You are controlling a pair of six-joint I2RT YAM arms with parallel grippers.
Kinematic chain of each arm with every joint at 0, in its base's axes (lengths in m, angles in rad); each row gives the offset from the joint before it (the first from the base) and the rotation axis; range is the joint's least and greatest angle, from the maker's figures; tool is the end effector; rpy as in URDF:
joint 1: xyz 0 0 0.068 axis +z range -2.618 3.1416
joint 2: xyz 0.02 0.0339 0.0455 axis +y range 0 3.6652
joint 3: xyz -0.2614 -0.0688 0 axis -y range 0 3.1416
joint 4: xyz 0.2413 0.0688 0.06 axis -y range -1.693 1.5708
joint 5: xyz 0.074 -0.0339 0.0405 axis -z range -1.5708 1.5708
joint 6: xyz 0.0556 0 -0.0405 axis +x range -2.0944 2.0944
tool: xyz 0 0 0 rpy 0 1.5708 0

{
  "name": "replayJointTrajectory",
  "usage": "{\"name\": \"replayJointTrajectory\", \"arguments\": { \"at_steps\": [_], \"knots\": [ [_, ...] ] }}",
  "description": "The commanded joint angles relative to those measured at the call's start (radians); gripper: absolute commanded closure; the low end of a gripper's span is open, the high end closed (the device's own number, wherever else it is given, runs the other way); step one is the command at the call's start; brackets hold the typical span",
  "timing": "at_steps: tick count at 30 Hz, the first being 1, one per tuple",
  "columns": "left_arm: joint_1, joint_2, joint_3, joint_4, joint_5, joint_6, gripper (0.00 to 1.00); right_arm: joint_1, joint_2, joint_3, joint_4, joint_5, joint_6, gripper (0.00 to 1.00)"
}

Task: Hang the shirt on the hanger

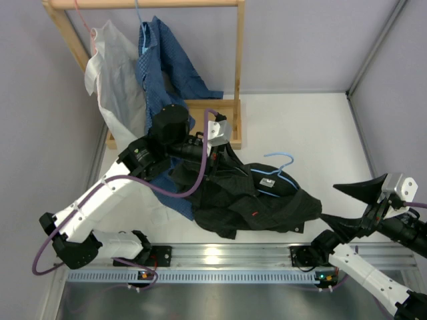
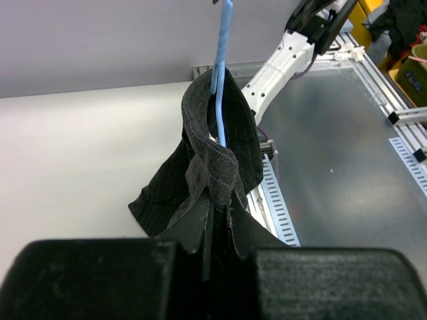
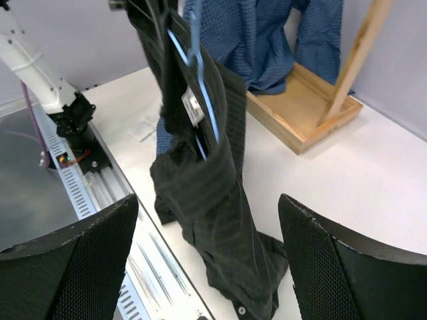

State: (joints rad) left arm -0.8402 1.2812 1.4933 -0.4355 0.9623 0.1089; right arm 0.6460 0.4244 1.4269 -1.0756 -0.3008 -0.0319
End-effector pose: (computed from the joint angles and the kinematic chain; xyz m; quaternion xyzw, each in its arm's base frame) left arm 0.1474 -0.2329 0.4500 0.5734 0.4843 -0.5355 0.3872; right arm -0.0196 0.0058 0.4475 -0.3370 0.6491 0.3081 0.6085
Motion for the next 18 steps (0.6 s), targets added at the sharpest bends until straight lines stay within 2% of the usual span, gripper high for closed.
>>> {"name": "replayJointTrajectory", "arguments": {
  "at_steps": [1,5,7,9,12,18],
  "knots": [
    [0.001,-0.078,0.004,0.061,-0.062,-0.083,1.0,0.007,0.022,-0.04,-0.082,0.088,-0.003,0.19],
    [0.001,-0.117,0.031,0.092,-0.08,-0.19,1.0,0.014,0.045,-0.003,-0.093,0.031,-0.042,0.25],
    [0.001,-0.118,0.05,0.093,-0.021,-0.221,1.0,0.014,0.071,0.026,-0.087,-0.004,-0.066,0.29],
    [0.001,-0.112,0.074,0.096,0.027,-0.258,1.0,0.014,0.102,0.04,-0.063,-0.113,-0.098,0.33],
    [0.001,-0.099,0.079,0.141,0.084,-0.322,1.0,0.014,0.144,0.063,-0.021,-0.289,-0.129,0.33],
    [0.001,-0.076,0.05,0.334,0.167,-0.491,1.0,0.014,0.252,0.09,0.046,-0.42,-0.157,0.35]
  ]
}}
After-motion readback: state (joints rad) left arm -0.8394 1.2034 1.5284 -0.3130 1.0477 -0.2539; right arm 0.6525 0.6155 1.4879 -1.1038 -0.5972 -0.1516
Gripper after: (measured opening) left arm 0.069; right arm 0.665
